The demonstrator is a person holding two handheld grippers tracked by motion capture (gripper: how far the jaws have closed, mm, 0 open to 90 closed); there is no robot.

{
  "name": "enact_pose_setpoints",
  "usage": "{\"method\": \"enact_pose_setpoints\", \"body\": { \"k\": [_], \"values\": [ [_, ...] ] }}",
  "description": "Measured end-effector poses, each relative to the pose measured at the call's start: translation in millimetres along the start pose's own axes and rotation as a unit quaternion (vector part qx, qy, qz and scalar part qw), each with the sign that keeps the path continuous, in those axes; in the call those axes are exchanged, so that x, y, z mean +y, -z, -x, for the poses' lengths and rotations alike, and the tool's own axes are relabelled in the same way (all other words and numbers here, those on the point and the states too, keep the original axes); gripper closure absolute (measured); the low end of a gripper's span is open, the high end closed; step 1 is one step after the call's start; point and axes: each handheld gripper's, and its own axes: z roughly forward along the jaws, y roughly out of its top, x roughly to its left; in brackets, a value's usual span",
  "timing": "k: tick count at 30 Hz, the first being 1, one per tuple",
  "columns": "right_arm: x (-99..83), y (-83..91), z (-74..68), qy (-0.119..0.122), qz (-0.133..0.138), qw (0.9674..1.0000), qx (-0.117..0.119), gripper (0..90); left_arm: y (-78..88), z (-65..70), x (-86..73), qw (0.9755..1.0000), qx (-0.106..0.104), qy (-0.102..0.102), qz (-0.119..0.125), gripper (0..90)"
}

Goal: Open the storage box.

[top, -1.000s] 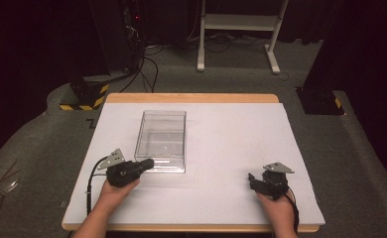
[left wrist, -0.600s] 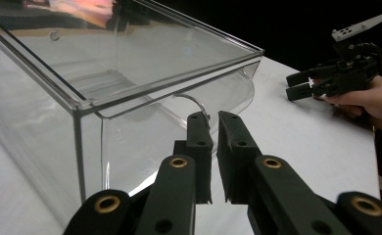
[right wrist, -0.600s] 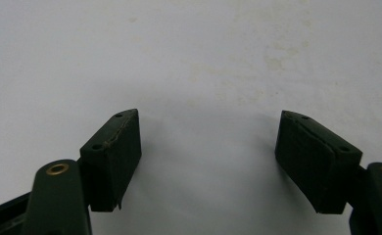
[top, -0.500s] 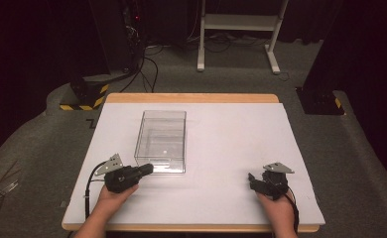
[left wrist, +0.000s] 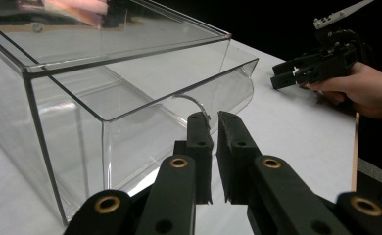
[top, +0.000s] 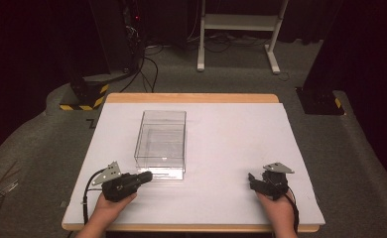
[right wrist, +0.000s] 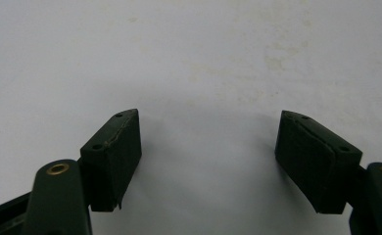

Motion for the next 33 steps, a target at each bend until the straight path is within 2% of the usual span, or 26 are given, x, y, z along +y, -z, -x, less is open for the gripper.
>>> {"method": "enact_pose_setpoints", "body": {
  "k": [8,23,27,29,31,33],
  "values": [
    [0.0,0.0,0.0,0.0,0.0,1.0,0.0,25.4,8.4,10.7,-8.2,1.0,-0.004,0.005,0.004,84.2],
    [-0.1,0.1,0.0,0.0,0.0,1.0,0.0,25.5,24.1,35.1,-20.2,0.9999,-0.008,-0.009,0.003,84.4],
    [0.0,0.2,0.0,0.0,0.0,1.0,0.0,25.5,31.9,40.2,-22.4,0.9999,0.009,-0.013,0.006,84.3],
    [0.0,0.3,0.3,-0.001,0.0,1.0,0.001,25.6,39.8,40.8,-20.7,0.9997,0.015,-0.007,0.02,83.2],
    [-0.3,1.6,-0.7,0.003,0.0,1.0,0.004,29.4,47.3,40.1,-19.3,0.9992,0.025,-0.008,0.031,83.2],
    [-0.3,3.8,-4.8,0.021,0.004,0.9998,0.0,30.2,52.7,38.4,-18.3,0.9985,0.041,-0.013,0.034,83.6]
  ]
}}
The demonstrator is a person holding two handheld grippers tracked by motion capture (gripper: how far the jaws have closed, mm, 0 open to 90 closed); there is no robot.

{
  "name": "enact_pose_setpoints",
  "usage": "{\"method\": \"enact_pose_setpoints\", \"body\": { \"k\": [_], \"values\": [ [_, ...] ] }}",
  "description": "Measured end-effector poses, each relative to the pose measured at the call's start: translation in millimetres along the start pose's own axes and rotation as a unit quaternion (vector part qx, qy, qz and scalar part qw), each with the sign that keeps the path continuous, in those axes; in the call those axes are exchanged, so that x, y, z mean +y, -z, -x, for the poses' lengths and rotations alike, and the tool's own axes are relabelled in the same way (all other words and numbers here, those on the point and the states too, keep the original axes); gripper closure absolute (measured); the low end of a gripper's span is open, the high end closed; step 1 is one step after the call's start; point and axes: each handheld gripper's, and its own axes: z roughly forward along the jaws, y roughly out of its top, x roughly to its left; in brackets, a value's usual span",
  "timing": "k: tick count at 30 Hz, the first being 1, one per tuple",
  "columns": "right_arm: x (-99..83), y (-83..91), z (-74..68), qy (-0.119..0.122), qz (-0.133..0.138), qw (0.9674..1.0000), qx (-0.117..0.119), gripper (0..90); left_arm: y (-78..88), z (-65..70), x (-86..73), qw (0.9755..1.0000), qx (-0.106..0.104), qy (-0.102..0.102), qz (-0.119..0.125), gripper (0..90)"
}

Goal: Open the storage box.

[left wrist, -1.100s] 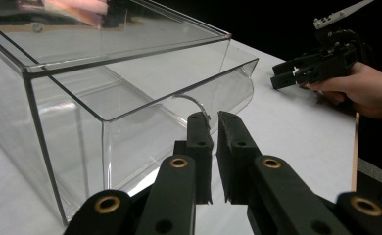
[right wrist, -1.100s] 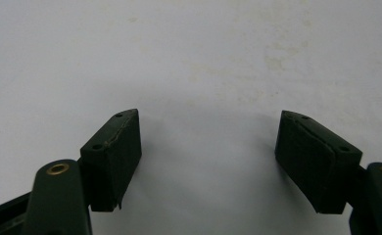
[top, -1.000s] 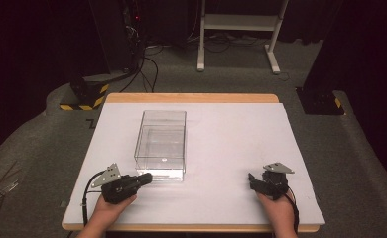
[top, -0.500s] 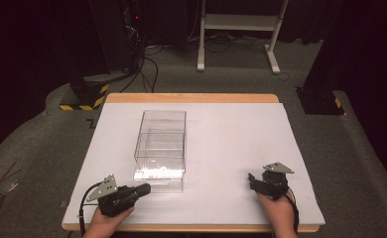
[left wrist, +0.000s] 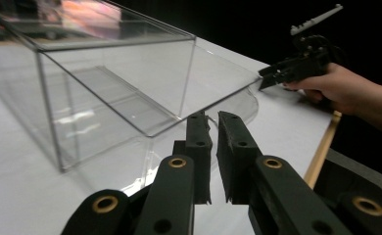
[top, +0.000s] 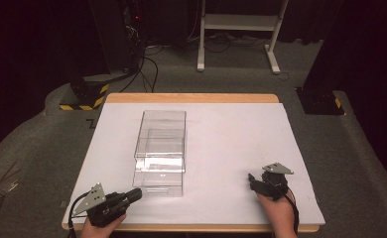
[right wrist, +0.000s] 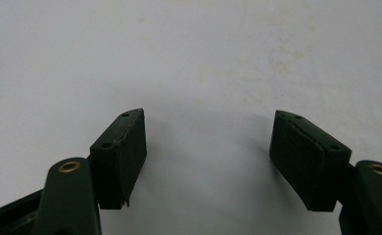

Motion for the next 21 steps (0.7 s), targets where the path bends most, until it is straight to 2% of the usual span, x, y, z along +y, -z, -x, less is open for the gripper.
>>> {"method": "enact_pose_setpoints", "body": {
  "k": [2,4,7,9,12,14,17,20,21],
  "values": [
    [0.7,3.2,-7.2,0.017,0.009,0.9998,0.003,32.4,4.2,-4.2,0.6,0.9998,0.012,0.01,0.008,84.9],
    [2.9,6.4,-15.4,0.03,0.02,0.9993,0.011,34.7,7.7,-8.5,1.1,0.9995,0.026,0.009,0.013,86.5],
    [7.8,12.2,-29.6,0.037,0.038,0.9982,0.029,39.1,12.1,-15.1,1.0,0.9987,0.047,0.008,0.02,87.9],
    [11.0,15.1,-39.1,0.035,0.047,0.9974,0.043,42.4,12.9,-19.7,1.0,0.9972,0.071,0.012,0.023,88.9],
    [16.6,19.4,-55.8,0.042,0.062,0.9959,0.052,46.4,8.5,-26.9,0.7,0.9925,0.119,0.024,0.016,89.1],
    [21.3,22.7,-66.4,0.043,0.074,0.9946,0.059,47.4,0.1,-31.3,0.9,0.9887,0.148,0.022,0.001,89.2],
    [28.7,24.8,-79.7,0.05,0.083,0.993,0.067,49.0,-14.7,-40.7,2.9,0.9849,0.17,0.025,-0.018,89.2],
    [33.9,22.5,-95.7,0.064,0.087,0.9911,0.077,58.1,-27.9,-50.5,5.2,0.9812,0.189,0.029,-0.03,89.6],
    [35.6,20.8,-101.8,0.072,0.089,0.9902,0.081,60.8,-32.2,-54.9,5.6,0.9804,0.191,0.036,-0.031,89.8]
  ]
}}
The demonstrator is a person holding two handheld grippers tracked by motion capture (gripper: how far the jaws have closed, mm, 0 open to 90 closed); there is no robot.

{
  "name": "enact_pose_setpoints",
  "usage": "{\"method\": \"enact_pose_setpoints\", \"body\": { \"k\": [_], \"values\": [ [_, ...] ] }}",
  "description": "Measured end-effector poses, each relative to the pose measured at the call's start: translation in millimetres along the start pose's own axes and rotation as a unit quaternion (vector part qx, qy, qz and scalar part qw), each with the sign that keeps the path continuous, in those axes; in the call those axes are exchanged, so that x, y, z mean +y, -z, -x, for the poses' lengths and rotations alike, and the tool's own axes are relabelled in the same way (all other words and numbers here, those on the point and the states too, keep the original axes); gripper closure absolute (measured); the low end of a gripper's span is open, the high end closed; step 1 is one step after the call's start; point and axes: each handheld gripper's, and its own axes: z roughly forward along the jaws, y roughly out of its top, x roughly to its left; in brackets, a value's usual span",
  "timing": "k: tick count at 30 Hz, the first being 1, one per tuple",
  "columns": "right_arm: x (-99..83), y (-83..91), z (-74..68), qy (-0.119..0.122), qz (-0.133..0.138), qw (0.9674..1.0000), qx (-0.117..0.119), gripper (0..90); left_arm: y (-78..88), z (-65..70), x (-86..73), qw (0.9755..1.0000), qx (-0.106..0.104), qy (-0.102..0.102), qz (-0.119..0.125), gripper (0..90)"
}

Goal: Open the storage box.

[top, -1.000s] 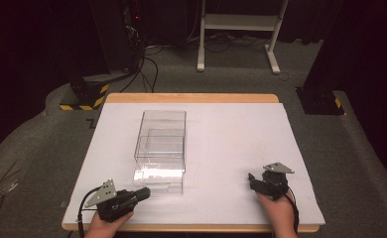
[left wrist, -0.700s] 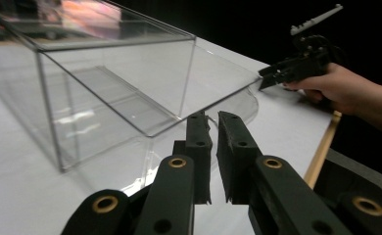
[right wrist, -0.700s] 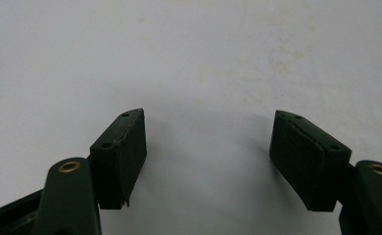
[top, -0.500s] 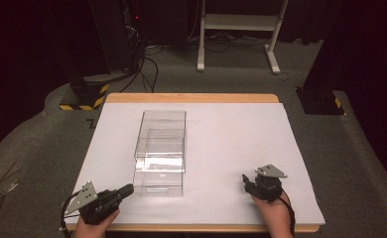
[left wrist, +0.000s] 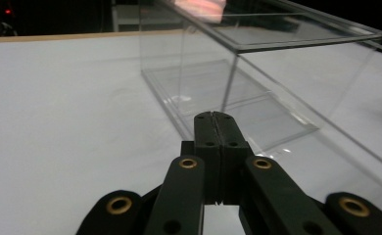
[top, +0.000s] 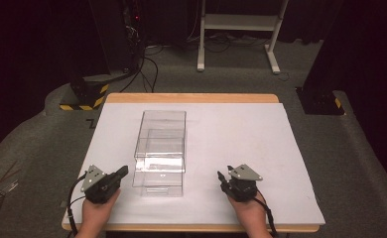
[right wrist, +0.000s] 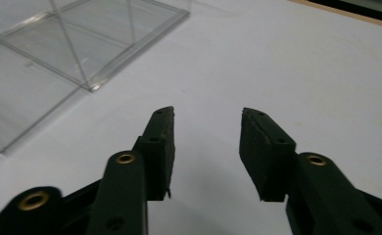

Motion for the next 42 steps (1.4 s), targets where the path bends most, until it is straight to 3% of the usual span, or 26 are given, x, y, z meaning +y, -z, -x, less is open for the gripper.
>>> {"method": "enact_pose_setpoints", "body": {
  "k": [5,10,14,23,42],
  "values": [
    [10.9,-19.4,-30.7,0.023,-0.001,0.9996,0.019,66.5,-11.7,2.7,-2.9,0.9998,-0.005,0.02,0.001,90.0],
    [21.4,-38.8,-60.7,0.036,0.002,0.9984,0.043,71.9,-15.2,9.9,-5.1,0.9998,-0.017,0.011,-0.002,90.0],
    [26.4,-44.9,-72.9,0.031,0.014,0.9977,0.06,77.6,-14.8,12.0,-9.0,0.9997,-0.025,0.004,-0.004,90.0],
    [29.6,-46.9,-81.6,0.029,0.02,0.9969,0.07,89.6,-7.9,17.7,-11.6,0.9988,-0.048,-0.004,-0.008,90.0],
    [15.2,-28.2,-95.0,0.037,0.025,0.9946,0.094,89.7,24.7,27.1,-22.4,0.9977,-0.059,-0.012,-0.031,90.0]
  ]
}}
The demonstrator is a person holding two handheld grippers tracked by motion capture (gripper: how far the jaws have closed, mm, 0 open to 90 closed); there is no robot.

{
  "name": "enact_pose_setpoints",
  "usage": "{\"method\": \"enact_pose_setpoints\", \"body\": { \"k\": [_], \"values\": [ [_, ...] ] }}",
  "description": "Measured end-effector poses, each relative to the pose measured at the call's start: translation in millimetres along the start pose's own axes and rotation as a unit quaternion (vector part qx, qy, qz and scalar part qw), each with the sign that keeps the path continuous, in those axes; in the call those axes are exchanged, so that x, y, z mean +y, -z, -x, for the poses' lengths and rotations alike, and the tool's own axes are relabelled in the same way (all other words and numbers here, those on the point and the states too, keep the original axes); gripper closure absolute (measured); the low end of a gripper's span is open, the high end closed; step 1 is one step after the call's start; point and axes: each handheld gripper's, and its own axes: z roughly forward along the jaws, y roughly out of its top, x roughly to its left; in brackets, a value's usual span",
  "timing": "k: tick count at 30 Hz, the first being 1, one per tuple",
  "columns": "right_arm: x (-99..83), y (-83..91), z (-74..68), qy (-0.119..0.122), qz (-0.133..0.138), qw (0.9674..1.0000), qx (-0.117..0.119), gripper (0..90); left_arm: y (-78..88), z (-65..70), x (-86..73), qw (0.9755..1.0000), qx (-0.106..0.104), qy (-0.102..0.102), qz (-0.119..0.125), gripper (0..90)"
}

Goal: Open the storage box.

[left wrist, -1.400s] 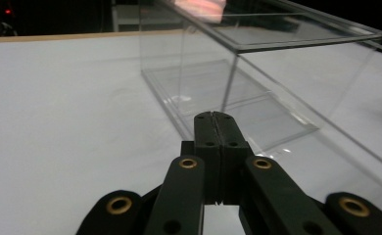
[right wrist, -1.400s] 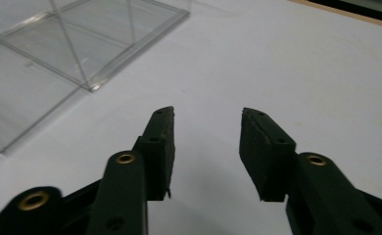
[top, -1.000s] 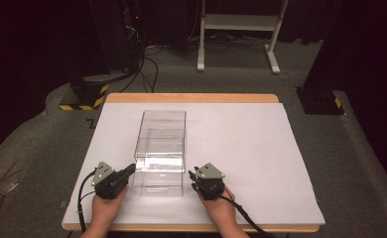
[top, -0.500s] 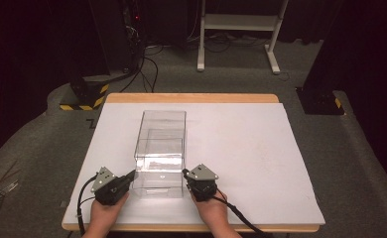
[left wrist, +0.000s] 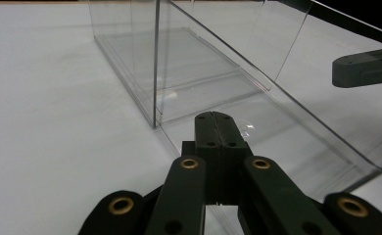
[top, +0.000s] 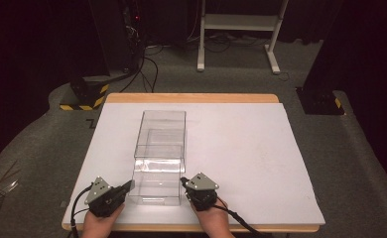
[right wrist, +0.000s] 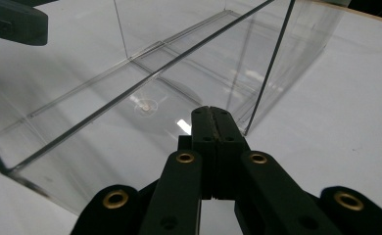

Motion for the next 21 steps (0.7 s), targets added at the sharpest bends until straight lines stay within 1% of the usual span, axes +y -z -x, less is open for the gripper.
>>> {"method": "enact_pose_setpoints", "body": {
  "k": [1,4,6,12,14,16,18,21],
  "values": [
    [-0.3,0.6,-0.3,0.003,0.0,1.0,0.0,89.7,0.1,0.6,0.0,1.0,0.0,0.001,0.001,90.0],
    [-1.2,2.2,-1.1,0.001,-0.001,1.0,0.002,89.6,1.3,1.7,-0.2,1.0,-0.002,-0.001,0.001,90.0],
    [-1.8,3.4,-1.3,0.002,-0.002,1.0,0.002,89.6,2.2,2.5,-0.7,1.0,-0.005,0.002,0.001,90.0],
    [-4.5,6.4,-3.5,0.001,-0.002,1.0,0.005,89.6,4.5,2.8,-2.5,0.9999,-0.011,0.004,-0.001,90.0],
    [-5.4,7.6,-4.3,0.005,-0.002,1.0,0.005,89.6,5.7,3.0,-3.6,0.9999,-0.013,0.005,-0.001,90.0],
    [-6.5,8.6,-4.9,0.001,-0.001,1.0,0.009,89.5,6.1,3.2,-3.4,0.9999,-0.013,0.002,-0.002,90.0],
    [-7.1,9.5,-4.8,0.003,-0.001,1.0,0.009,88.8,6.1,2.8,-3.7,0.9999,-0.013,0.004,-0.002,90.0],
    [-7.5,10.2,-2.2,0.003,-0.004,0.9999,0.015,84.2,7.1,1.2,-3.1,0.9999,-0.014,0.0,0.002,90.0]
  ]
}}
